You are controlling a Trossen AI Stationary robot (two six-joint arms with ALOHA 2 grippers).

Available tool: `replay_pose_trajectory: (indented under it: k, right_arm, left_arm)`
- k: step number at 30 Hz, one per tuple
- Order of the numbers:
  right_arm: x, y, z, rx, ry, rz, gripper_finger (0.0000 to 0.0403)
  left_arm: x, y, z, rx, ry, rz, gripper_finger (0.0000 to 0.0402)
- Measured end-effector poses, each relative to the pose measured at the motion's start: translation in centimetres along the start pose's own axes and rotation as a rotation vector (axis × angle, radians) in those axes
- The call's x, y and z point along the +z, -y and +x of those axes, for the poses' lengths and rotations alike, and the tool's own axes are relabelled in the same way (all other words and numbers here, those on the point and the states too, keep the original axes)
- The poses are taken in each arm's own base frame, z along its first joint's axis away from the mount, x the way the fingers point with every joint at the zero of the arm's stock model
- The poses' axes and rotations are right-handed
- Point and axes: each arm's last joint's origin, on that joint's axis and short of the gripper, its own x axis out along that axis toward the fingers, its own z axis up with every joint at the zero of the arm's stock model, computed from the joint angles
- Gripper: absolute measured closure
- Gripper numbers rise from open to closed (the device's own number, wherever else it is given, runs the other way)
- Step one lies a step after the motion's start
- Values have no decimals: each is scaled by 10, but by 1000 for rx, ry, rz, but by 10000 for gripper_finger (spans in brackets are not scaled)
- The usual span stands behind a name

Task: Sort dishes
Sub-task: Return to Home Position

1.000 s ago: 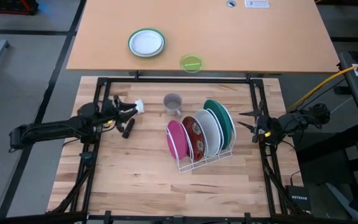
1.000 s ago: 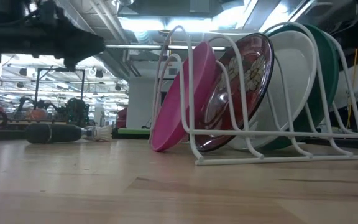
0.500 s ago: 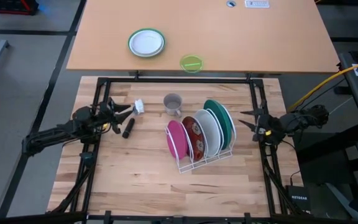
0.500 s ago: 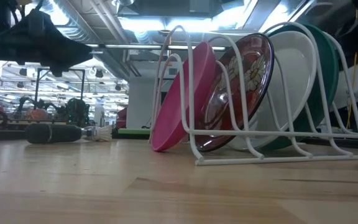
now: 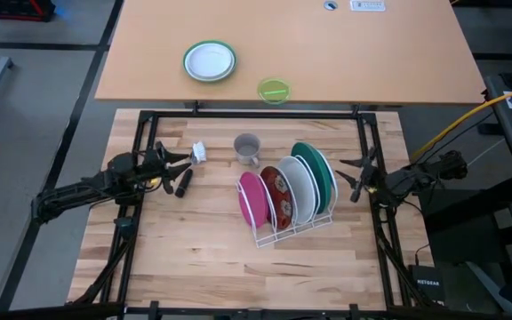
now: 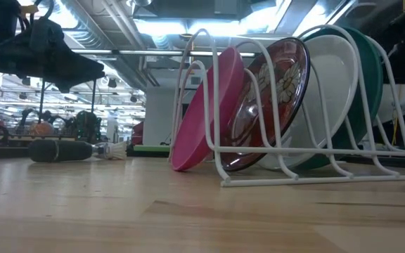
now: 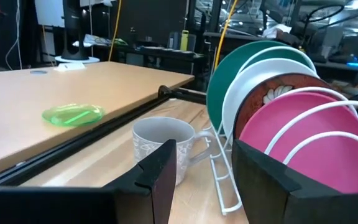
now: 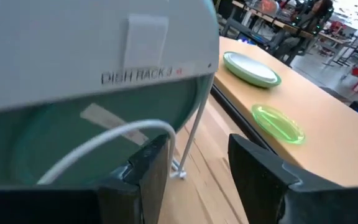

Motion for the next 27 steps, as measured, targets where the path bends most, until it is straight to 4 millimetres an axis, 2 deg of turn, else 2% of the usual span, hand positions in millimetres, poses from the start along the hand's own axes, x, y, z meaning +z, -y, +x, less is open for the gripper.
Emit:
replay_pose_trajectory:
  k: [7,27]
  right_arm:
    - [-17,-9,9,-47,-36,-36,230]
    - [-17,-16,10,152,-21,-26,230]
  left_arm:
    - [0,0,0,0,-1,1,258]
    - [0,0,0,0,-2,1,258]
